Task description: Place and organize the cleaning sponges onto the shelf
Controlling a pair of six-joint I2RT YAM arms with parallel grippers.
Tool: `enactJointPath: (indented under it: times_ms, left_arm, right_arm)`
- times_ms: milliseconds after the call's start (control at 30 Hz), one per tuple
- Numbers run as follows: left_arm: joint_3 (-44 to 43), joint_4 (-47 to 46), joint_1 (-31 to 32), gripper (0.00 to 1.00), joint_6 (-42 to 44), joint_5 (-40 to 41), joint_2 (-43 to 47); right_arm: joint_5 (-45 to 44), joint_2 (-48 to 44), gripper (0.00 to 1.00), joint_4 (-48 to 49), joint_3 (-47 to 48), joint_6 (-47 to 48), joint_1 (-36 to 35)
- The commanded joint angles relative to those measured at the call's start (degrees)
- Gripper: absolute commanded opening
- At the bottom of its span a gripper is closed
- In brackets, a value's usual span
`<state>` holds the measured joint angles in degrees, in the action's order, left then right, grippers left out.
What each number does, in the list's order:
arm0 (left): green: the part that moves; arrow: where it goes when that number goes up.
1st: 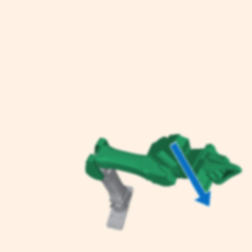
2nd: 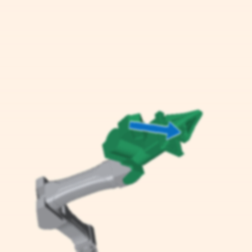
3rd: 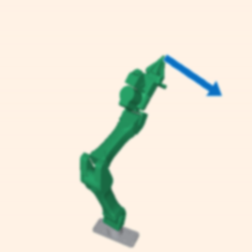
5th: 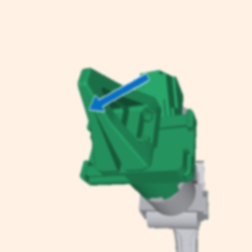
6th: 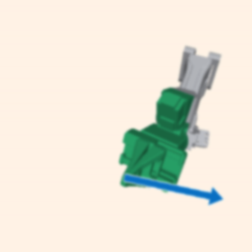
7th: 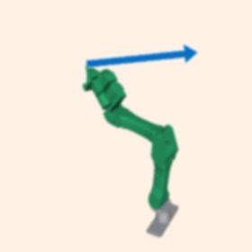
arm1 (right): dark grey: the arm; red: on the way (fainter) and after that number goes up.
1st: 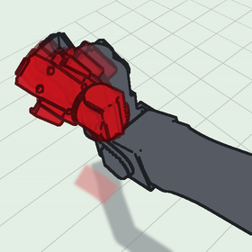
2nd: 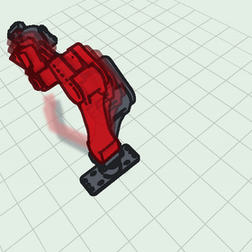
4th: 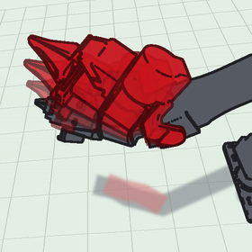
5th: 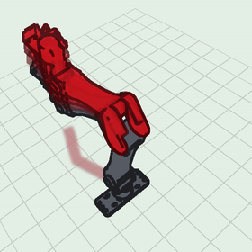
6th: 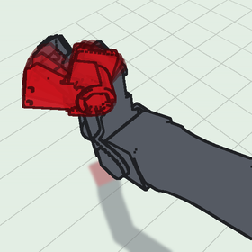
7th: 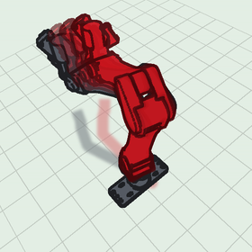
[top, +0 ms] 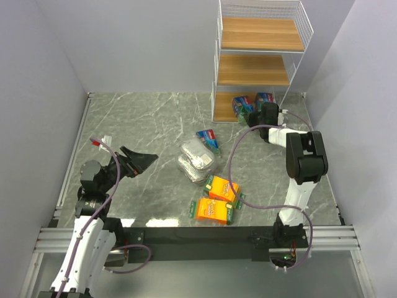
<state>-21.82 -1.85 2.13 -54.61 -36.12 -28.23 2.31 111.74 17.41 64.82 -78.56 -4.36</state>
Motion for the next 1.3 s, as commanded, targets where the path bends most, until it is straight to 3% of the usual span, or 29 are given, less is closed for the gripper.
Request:
enactJointPath:
  times_ms: [0,433,733,800,833,867,900,967,1267]
  left_arm:
    - [-0.8,-0.3,0.2,0.99,1.2,-0.3,0.8]
    - [0.3,-1.3,0.2,0.99,0.3,-0.8,0.8]
    - [0.2,-0.4,0.2,0.99,0.6,-0.7,1.2]
    - [0.5,-0.8,0.2,1.00,0.3,-0.9,1.3]
    - [0.5,-0.8,0.2,0.99,0.2,-0.9,1.2]
    - [0.3,-0.7,0.2,0.99,0.3,-0.9,1.3]
    - [0.4,-0.7,0.2,0.99,0.3,-0.8,1.3]
    - [0.4,-0.5,0.2,0.99,0.2,-0.8,1.6]
    - [0.6,-0.3,0.2,0.99,-0.1,-0.7,2.7]
  right_arm:
    - [-4.2,1.0,0.00,-2.0,3.1,-0.7,-0.3]
    - [-12.3,-1.5,0.00,-3.3,1.6,-6.1,-0.7]
    - [-12.4,-0.9,0.00,-3.3,3.2,-7.1,-1.0]
    - [-9.3,-0.3,0.10,-0.8,3.6,-5.2,-1.1]
    - [-7.5,-0.1,0.20,0.9,3.2,-4.5,-1.1]
    - [-6.1,0.2,0.39,3.1,2.9,-3.9,-0.9]
    - [-3.9,0.3,0.45,5.7,2.7,-3.4,-1.0]
    - [-2.5,0.2,0.51,6.5,2.8,-2.8,-1.1]
    - [-2.5,-9.4,0.57,7.9,-4.8,-0.5,-1.1]
